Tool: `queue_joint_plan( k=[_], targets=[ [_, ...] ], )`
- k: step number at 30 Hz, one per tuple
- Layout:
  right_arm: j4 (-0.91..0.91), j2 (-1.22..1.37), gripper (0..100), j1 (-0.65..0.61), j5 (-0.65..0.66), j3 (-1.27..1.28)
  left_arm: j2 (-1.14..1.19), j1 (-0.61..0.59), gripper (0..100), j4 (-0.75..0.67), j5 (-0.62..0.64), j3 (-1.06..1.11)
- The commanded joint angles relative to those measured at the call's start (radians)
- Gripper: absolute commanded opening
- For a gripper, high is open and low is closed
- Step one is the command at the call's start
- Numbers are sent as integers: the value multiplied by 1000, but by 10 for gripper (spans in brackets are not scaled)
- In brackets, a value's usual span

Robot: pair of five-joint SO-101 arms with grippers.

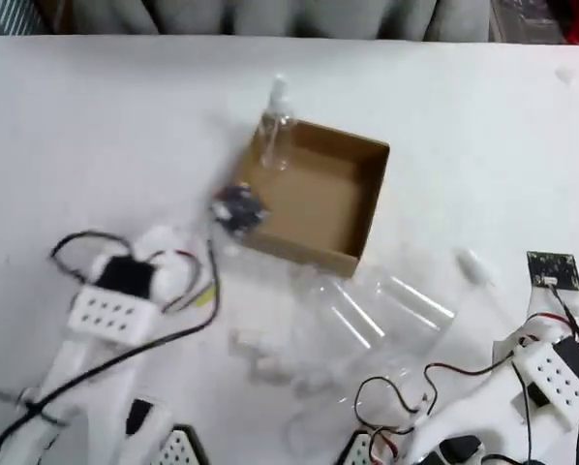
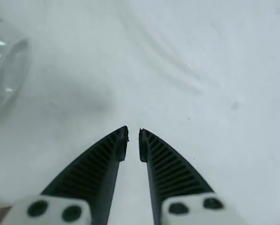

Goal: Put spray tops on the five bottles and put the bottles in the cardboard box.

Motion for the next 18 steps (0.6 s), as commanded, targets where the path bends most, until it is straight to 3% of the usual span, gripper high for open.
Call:
queue_joint_plan(
  k=[1,5,9,13,18],
  targets=[
    [-12,-24,22,-33,11,-18,-162,-163,20,8,126,32],
    [-8,-24,22,-85,12,-55,-236,-278,20,-18,272,92],
    [8,-13,75,-134,104,-120,-275,-348,20,-157,379,213],
    [45,-13,175,-211,150,-169,-286,-403,20,-273,411,302],
    [90,-12,174,-328,152,-258,-288,-438,20,-288,413,310]
  ],
)
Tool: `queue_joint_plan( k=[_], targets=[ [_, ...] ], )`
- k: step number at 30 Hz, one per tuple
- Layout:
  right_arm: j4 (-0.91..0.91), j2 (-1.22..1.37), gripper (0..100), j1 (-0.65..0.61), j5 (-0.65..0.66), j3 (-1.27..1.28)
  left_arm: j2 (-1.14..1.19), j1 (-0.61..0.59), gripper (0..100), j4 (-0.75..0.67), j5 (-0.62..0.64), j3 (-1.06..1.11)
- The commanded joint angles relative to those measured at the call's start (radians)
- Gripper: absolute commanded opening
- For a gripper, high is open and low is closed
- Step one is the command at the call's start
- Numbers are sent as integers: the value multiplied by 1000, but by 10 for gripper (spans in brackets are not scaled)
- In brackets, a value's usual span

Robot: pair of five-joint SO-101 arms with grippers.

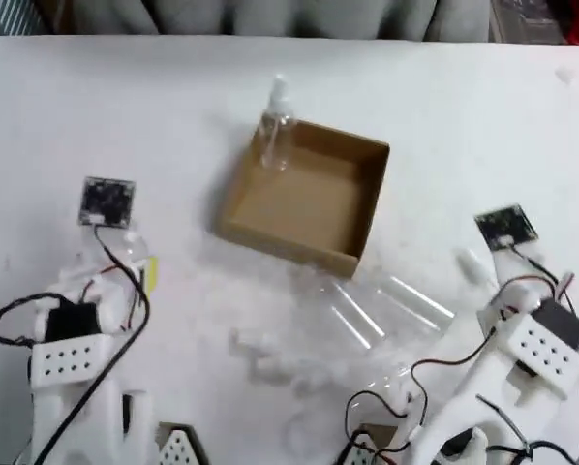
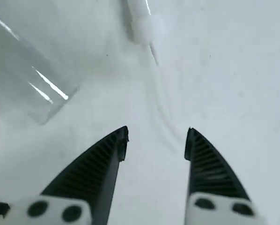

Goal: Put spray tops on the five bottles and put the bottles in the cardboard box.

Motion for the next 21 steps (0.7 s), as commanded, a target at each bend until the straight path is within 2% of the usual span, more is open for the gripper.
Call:
queue_joint_plan(
  k=[1,5,14,21],
  targets=[
    [28,-10,179,-93,14,-100,-31,-21,20,-38,17,-2],
    [28,94,217,-156,9,-172,-30,-25,20,-37,17,-2],
    [28,625,225,-226,14,-528,-35,-21,20,-43,12,12],
    [108,921,224,-231,15,-750,-35,-22,20,-43,9,17]
  ],
)
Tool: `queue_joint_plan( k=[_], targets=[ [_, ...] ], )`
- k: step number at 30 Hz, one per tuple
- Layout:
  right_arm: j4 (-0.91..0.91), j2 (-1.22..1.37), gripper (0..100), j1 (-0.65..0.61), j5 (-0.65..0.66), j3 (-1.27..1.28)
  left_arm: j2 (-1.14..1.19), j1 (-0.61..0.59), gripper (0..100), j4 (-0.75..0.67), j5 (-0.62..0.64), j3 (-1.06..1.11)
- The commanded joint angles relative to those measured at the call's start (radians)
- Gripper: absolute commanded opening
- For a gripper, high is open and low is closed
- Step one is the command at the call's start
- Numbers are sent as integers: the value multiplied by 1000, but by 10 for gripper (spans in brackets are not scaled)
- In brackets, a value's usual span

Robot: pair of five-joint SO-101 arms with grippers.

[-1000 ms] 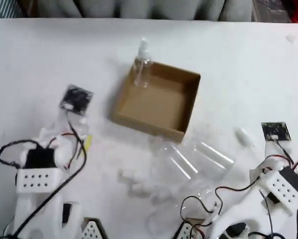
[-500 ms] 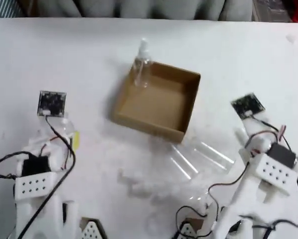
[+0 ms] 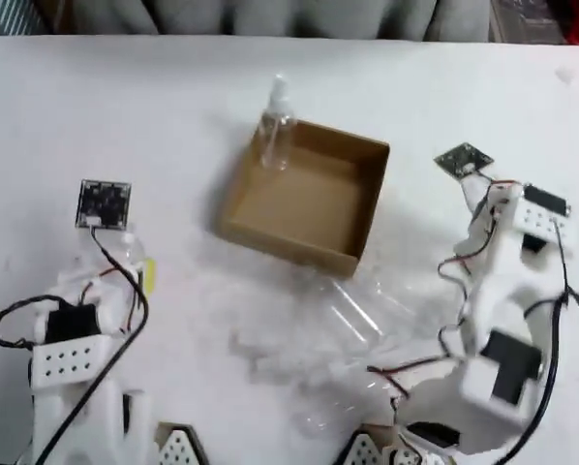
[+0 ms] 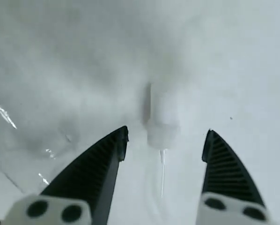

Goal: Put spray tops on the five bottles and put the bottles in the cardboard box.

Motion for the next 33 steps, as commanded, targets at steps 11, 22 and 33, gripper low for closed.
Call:
queue_joint_plan(
  k=[11,22,33],
  targets=[
    [18,196,146,7,138,-117,-35,-7,20,-32,6,-8],
    [189,4,16,4,104,-117,-35,42,20,-83,14,9],
    [501,-510,16,-2,-149,-57,-87,117,20,-121,173,-58]
  ],
)
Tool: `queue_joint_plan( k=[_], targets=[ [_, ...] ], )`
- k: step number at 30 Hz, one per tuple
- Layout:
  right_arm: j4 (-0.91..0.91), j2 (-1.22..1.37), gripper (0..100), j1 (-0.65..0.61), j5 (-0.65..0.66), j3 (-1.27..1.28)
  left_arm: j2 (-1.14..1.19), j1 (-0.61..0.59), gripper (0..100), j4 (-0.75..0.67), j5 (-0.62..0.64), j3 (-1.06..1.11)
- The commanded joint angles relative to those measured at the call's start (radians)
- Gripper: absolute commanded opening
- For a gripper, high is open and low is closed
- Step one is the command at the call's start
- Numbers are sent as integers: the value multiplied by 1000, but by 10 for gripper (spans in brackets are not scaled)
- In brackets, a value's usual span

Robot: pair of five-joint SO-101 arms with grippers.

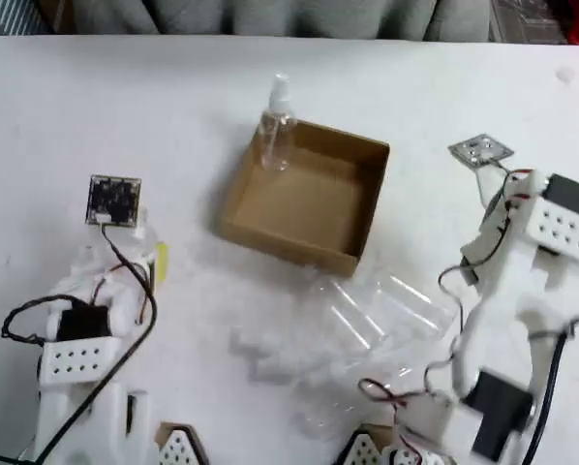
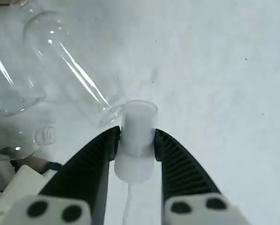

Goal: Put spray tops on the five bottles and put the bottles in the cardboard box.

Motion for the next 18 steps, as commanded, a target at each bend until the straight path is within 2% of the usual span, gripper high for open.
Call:
queue_joint_plan(
  k=[1,5,9,18],
  targets=[
    [77,-211,16,-15,-38,29,-113,47,20,34,110,-97],
    [79,-433,16,-56,-80,143,-275,104,20,87,112,-100],
    [41,-628,16,-150,-149,242,-466,154,20,120,114,-100],
    [-231,-874,18,-317,-459,302,-742,334,20,114,120,-87]
  ],
)
